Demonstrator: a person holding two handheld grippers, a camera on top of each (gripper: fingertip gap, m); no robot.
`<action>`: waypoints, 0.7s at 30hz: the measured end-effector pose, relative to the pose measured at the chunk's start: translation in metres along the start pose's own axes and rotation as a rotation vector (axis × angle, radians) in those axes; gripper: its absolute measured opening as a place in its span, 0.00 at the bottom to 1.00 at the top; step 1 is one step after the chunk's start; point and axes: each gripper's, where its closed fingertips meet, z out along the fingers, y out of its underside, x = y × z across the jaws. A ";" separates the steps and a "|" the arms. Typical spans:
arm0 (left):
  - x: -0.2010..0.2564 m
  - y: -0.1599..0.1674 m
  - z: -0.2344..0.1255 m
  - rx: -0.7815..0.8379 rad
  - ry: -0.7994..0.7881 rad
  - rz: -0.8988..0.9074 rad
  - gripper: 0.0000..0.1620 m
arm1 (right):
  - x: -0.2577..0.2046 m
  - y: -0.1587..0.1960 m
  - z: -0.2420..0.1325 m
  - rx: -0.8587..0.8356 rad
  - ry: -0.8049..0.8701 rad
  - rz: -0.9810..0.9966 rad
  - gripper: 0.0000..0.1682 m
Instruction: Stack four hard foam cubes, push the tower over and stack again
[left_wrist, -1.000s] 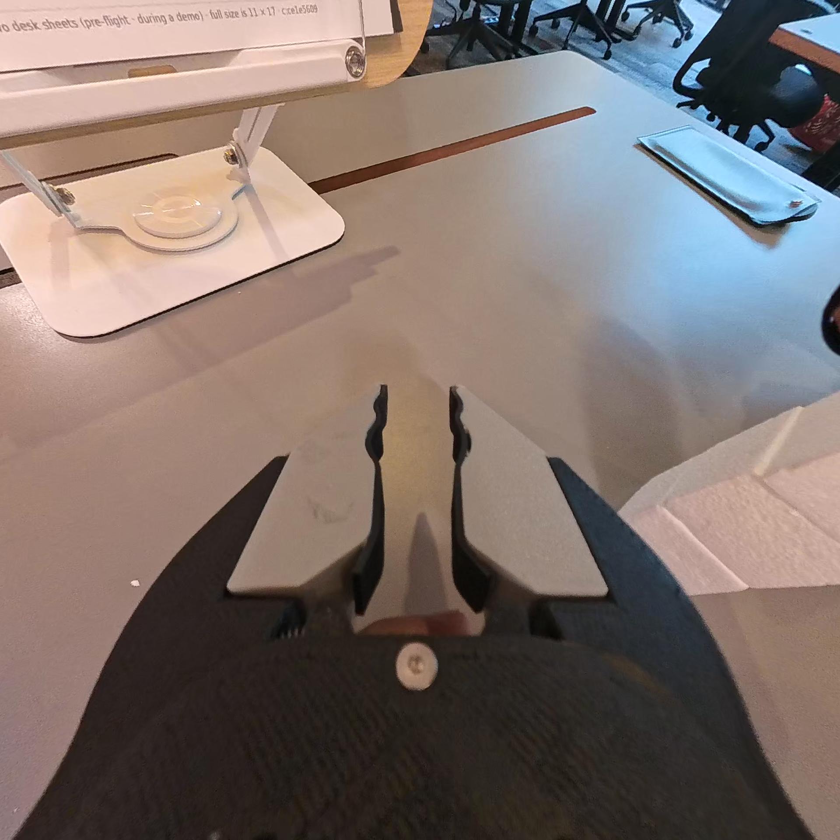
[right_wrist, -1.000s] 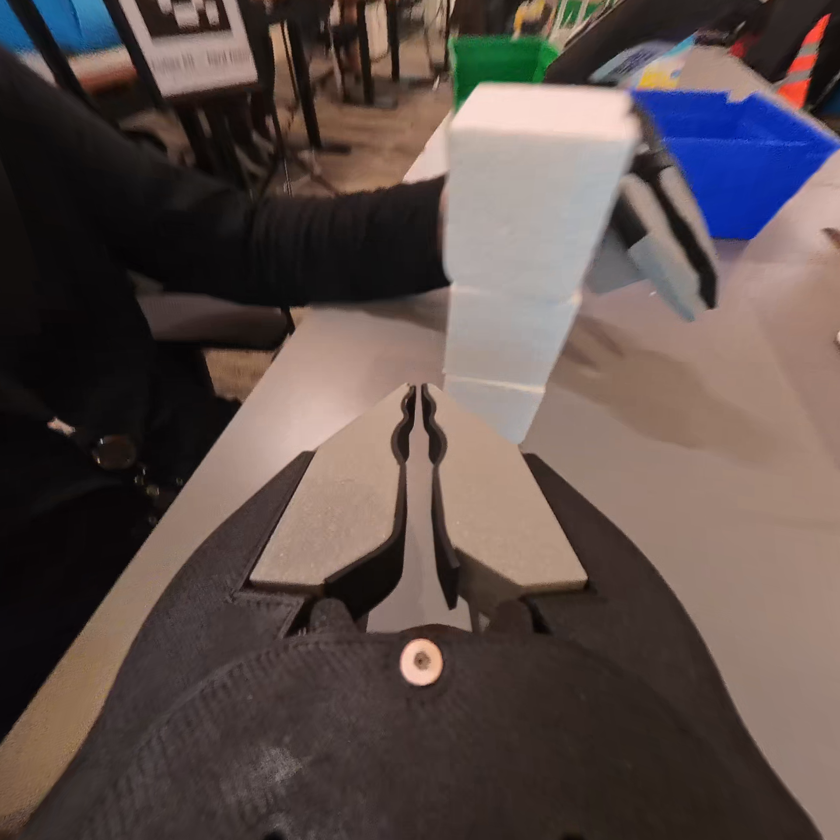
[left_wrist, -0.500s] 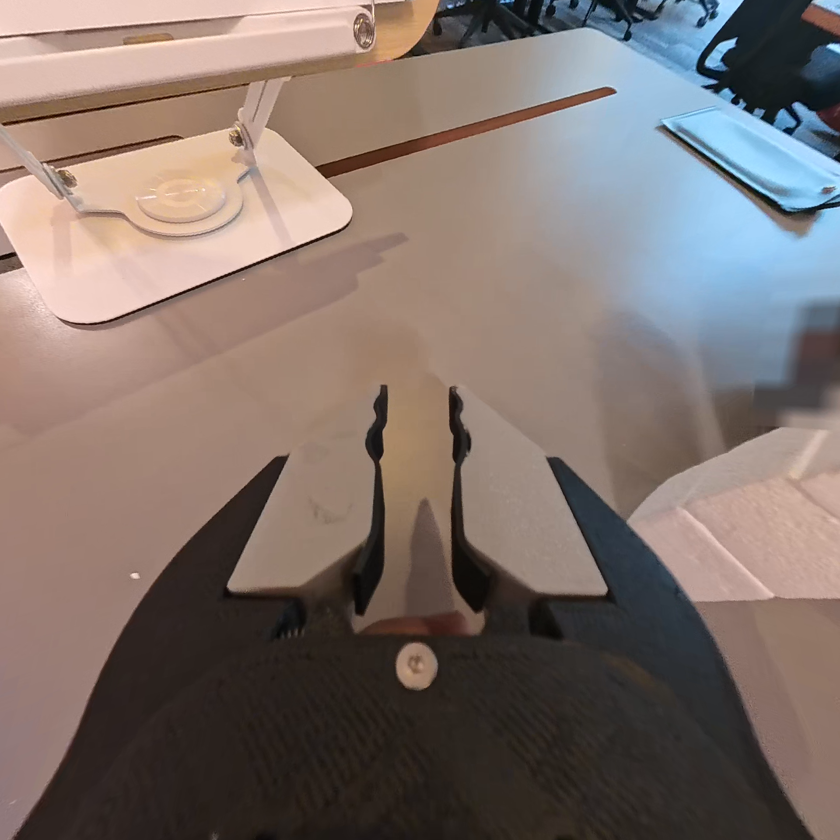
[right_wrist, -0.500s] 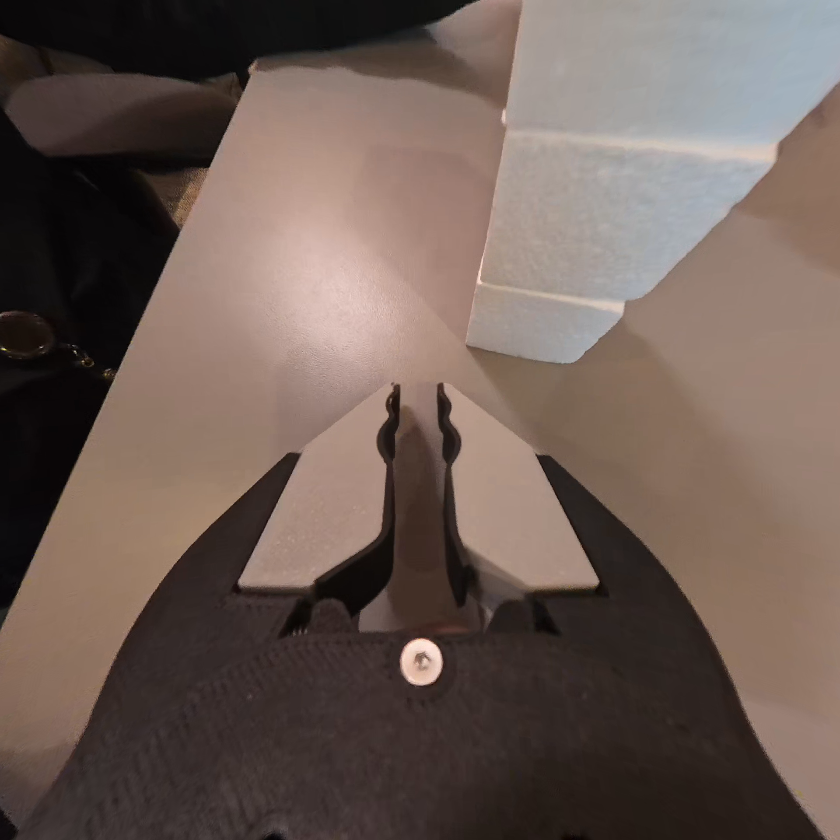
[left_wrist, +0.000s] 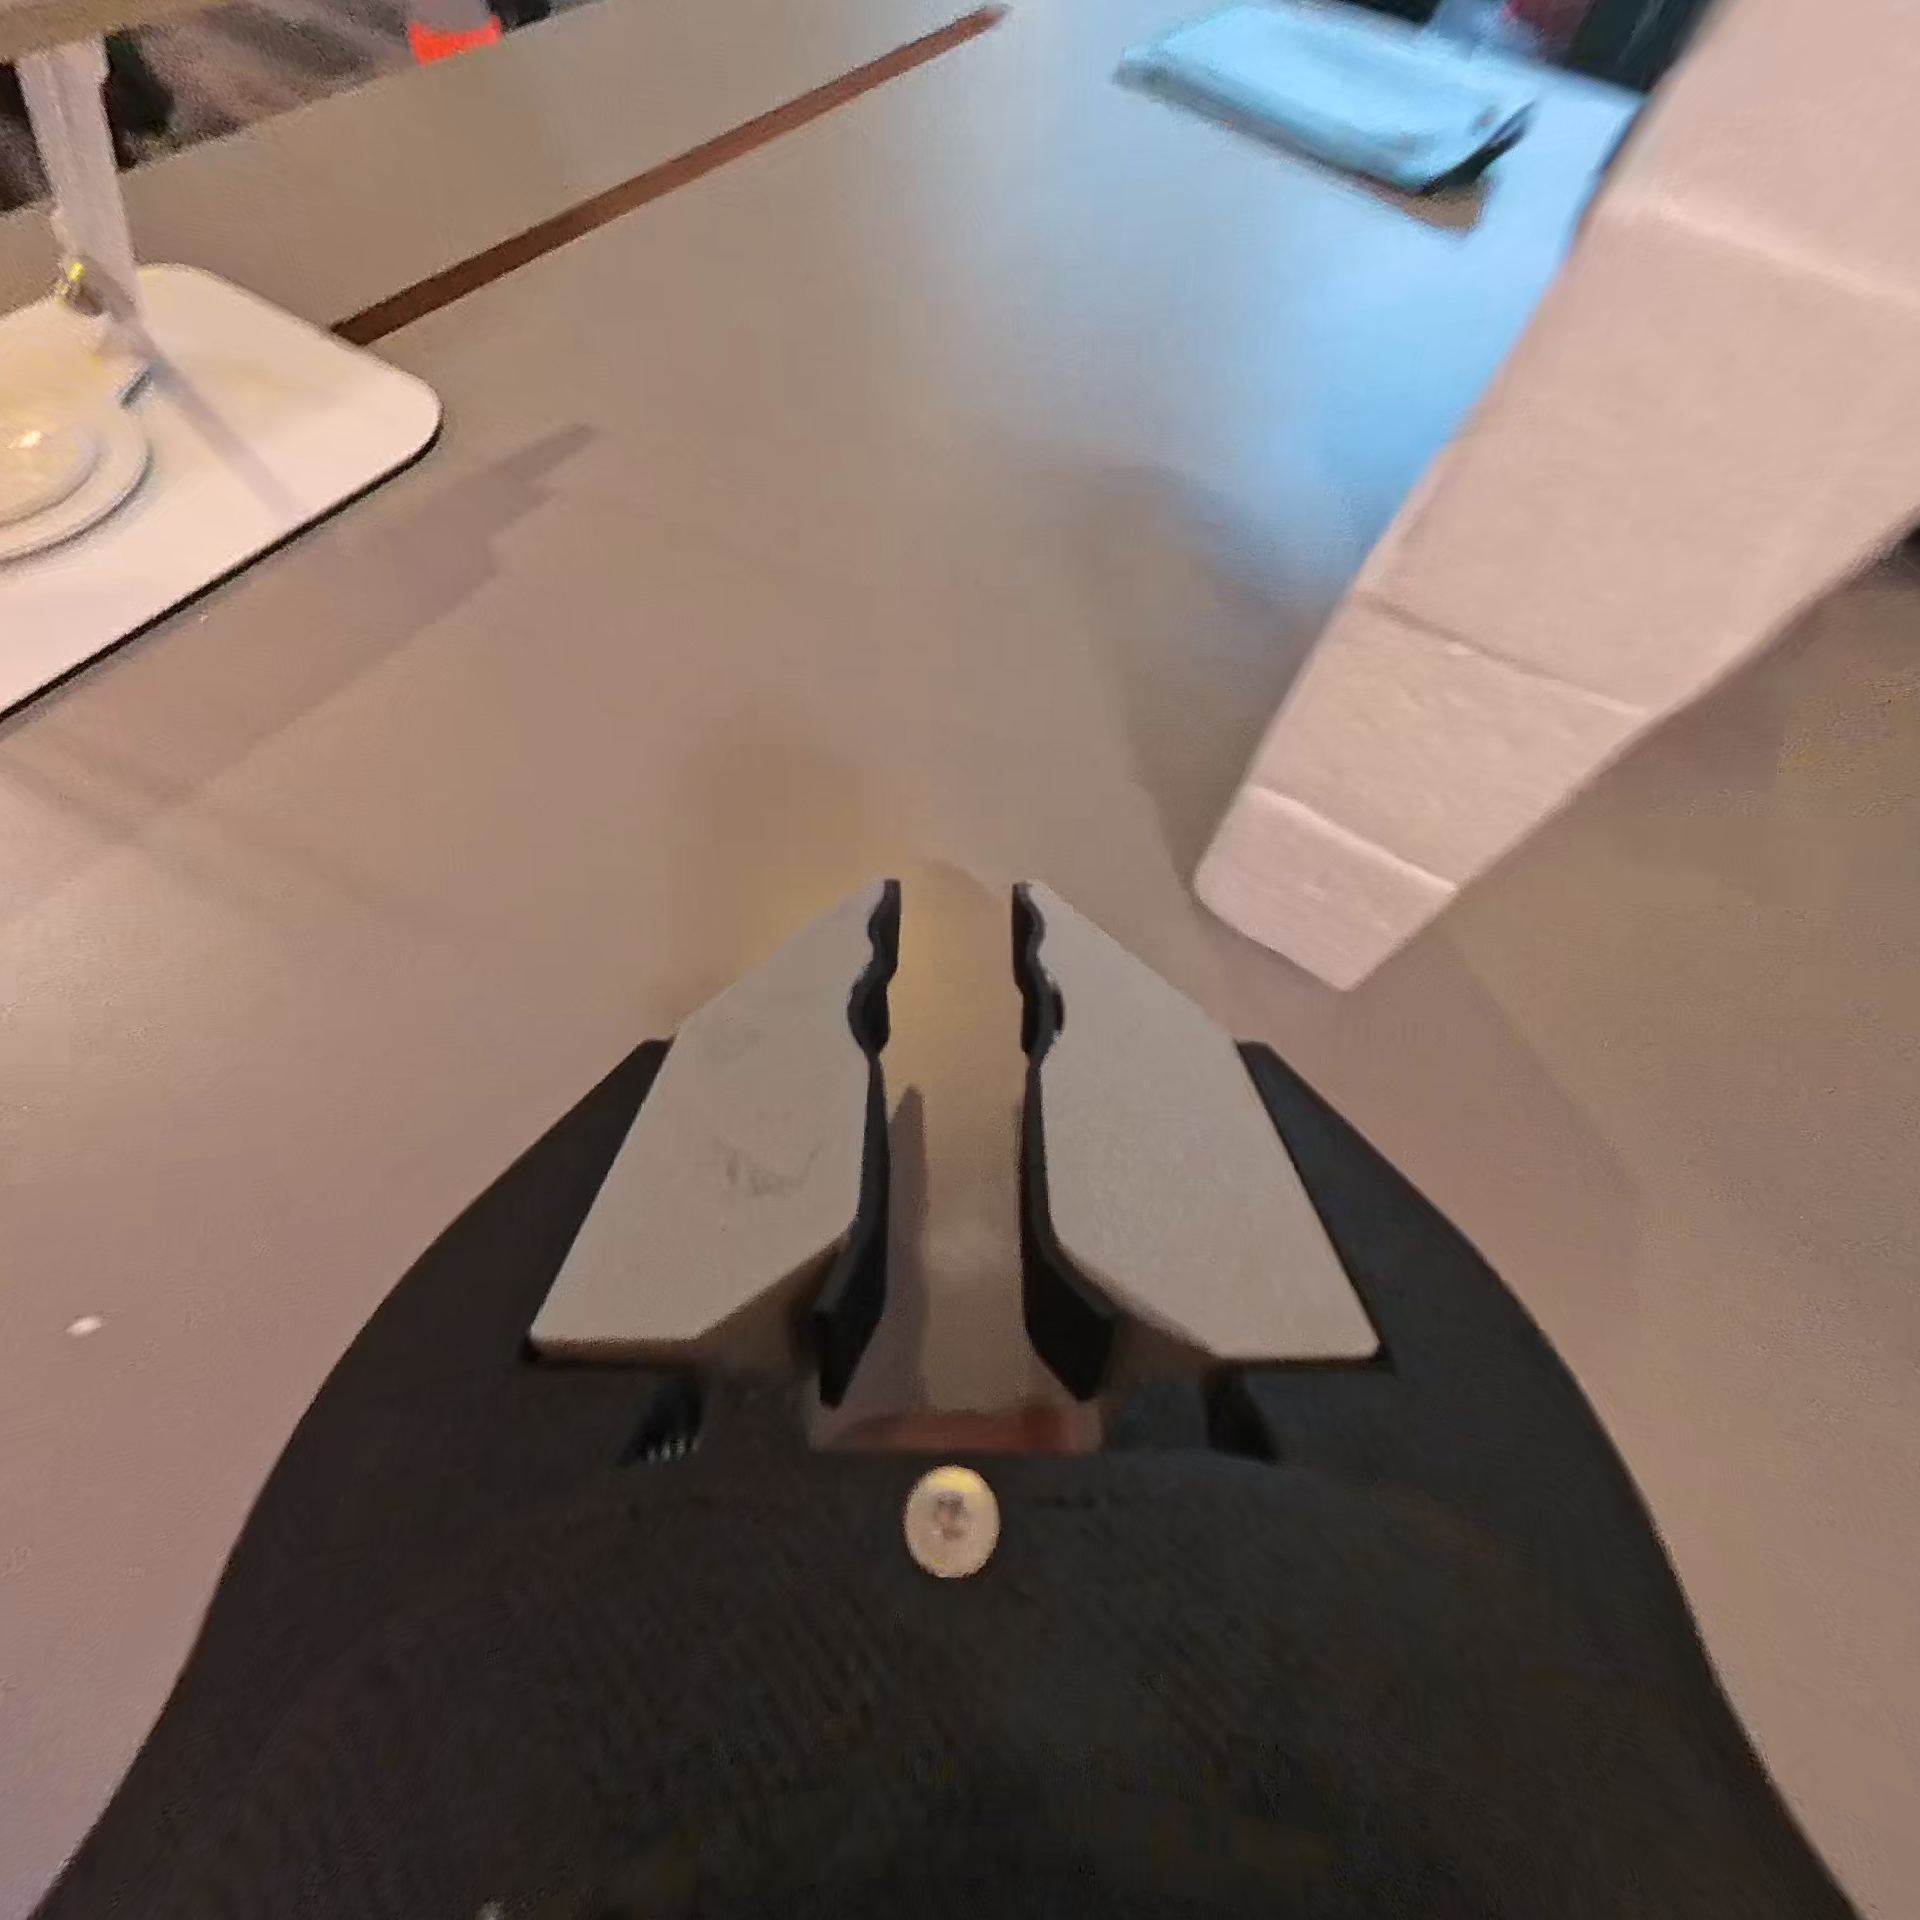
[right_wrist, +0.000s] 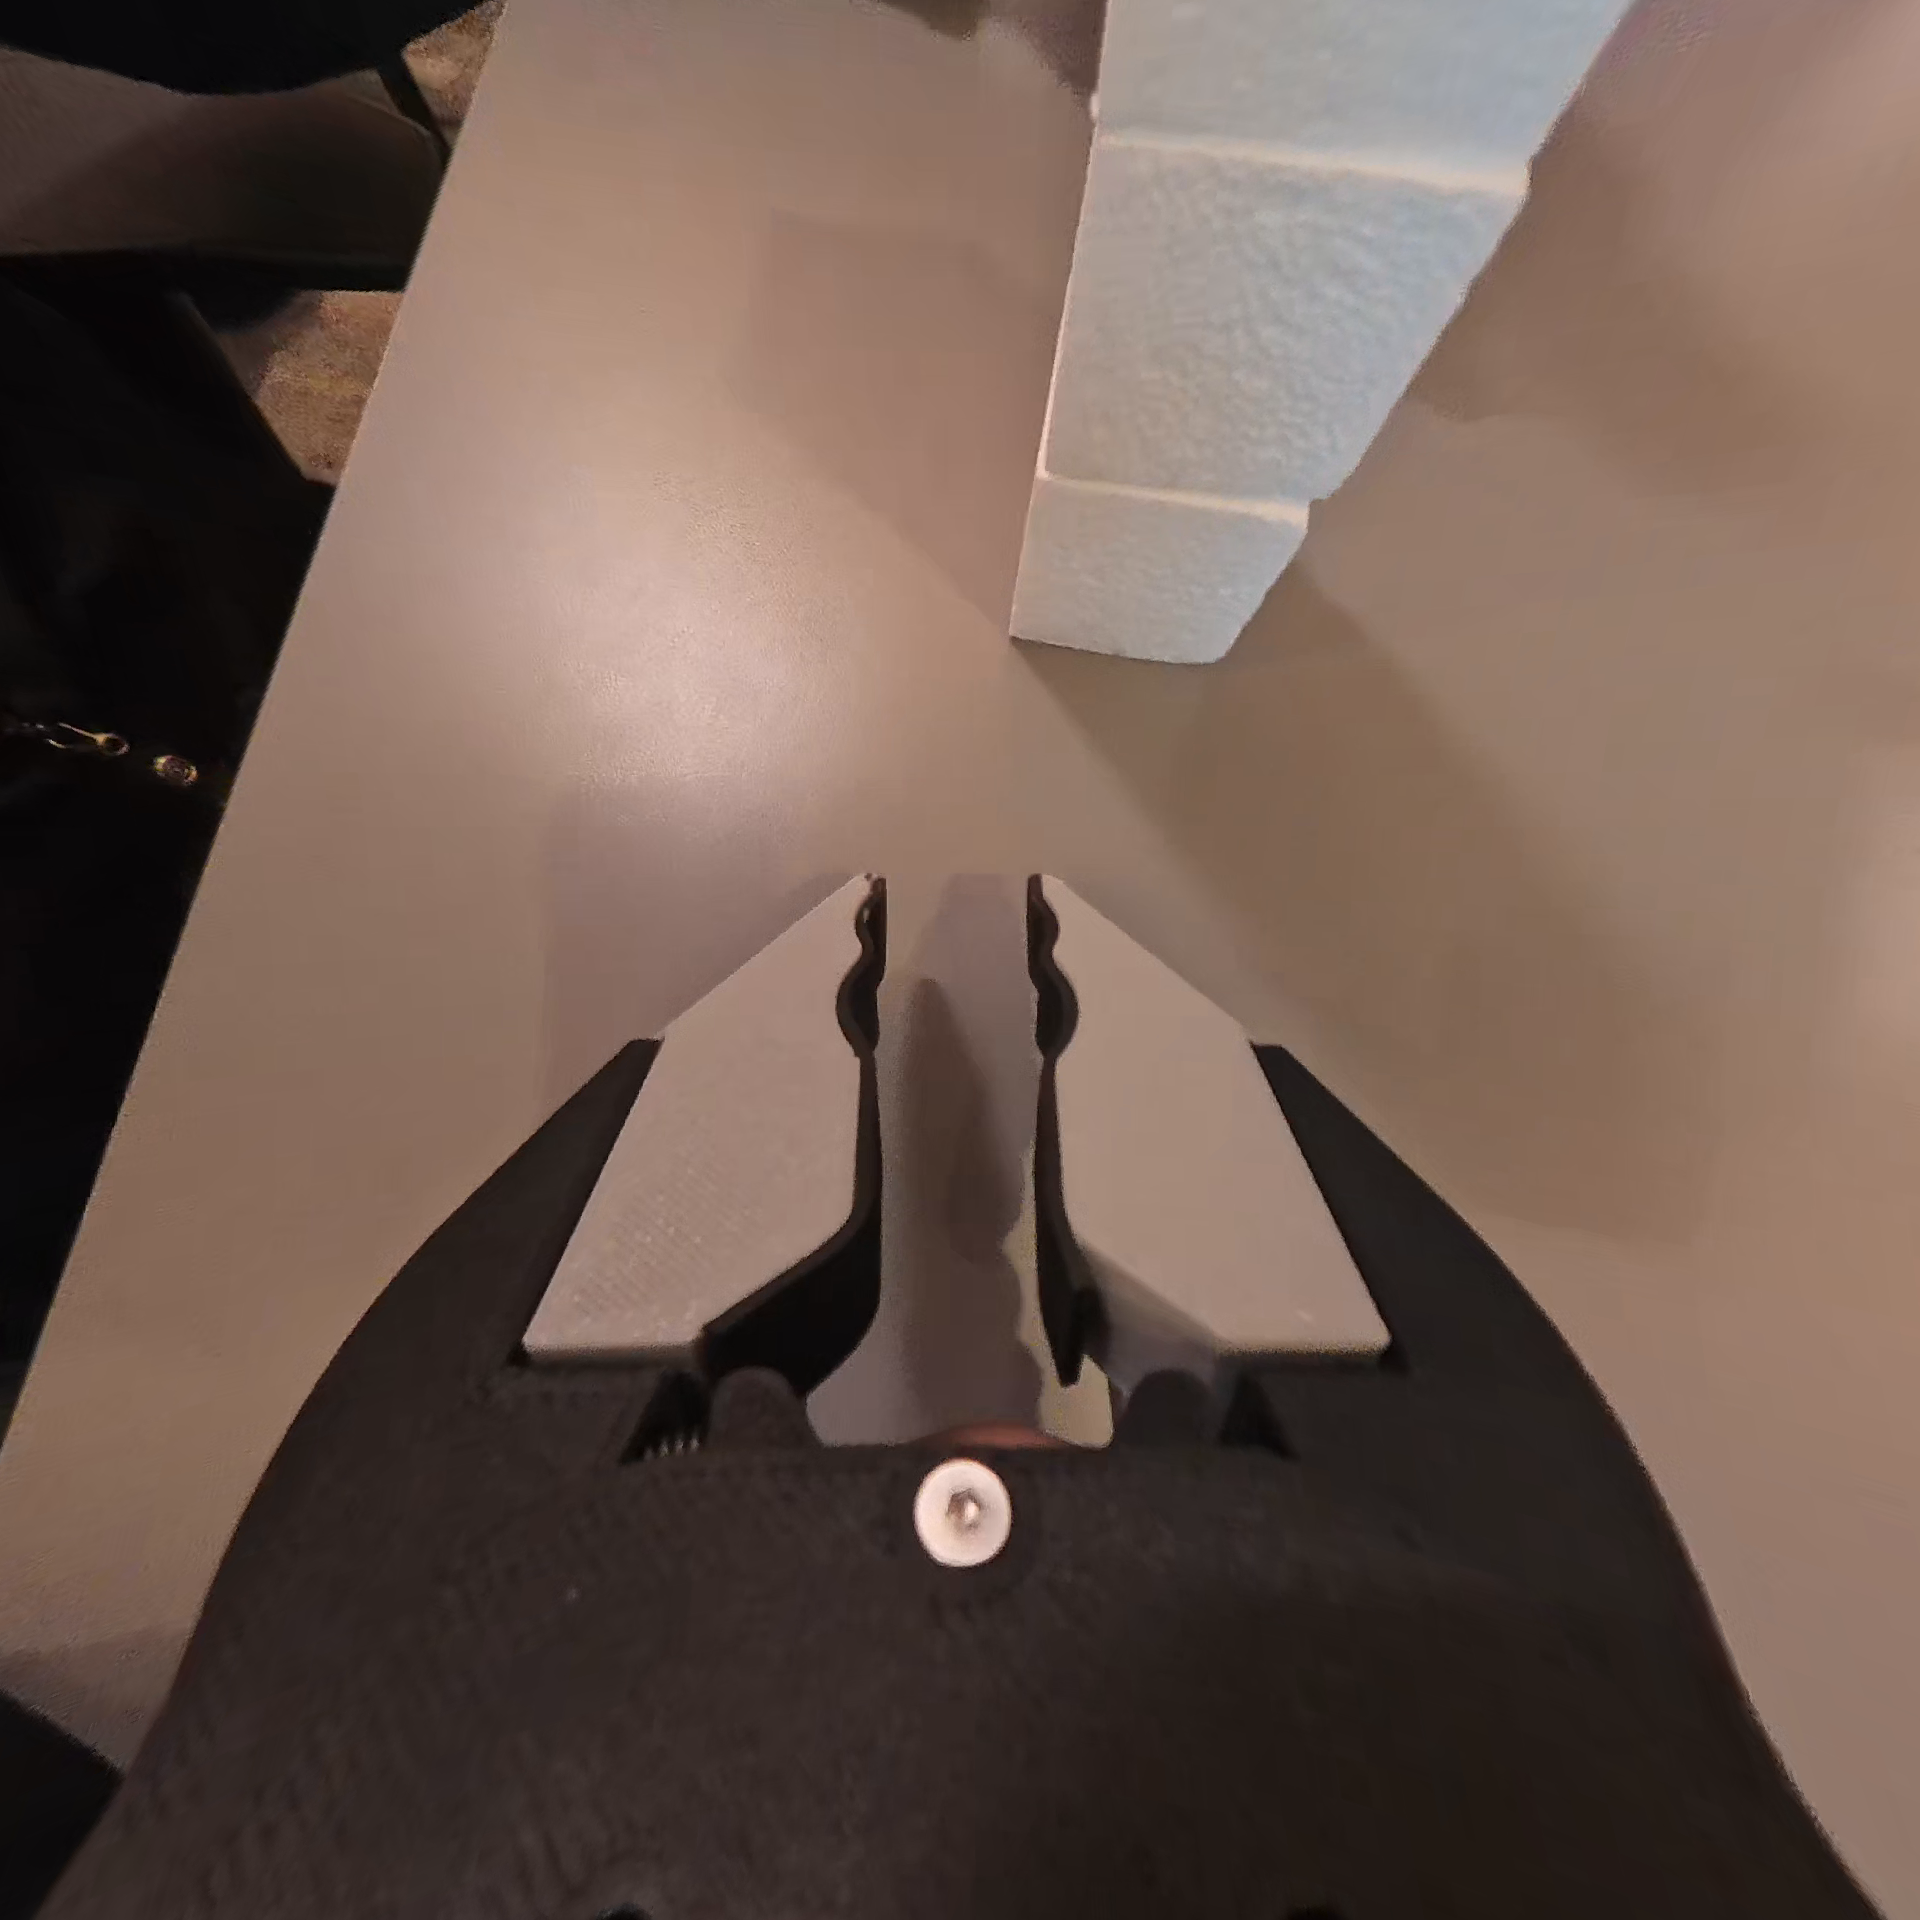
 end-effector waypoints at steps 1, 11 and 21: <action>0.009 -0.006 -0.005 0.046 0.038 -0.004 0.11 | 0.001 0.001 -0.005 0.010 0.014 0.000 0.14; 0.069 -0.037 -0.031 0.048 0.164 0.159 0.04 | 0.002 0.011 -0.050 0.120 0.087 0.030 0.14; 0.085 -0.022 -0.020 -0.451 0.259 0.354 0.00 | -0.002 0.017 -0.053 0.114 0.087 0.032 0.14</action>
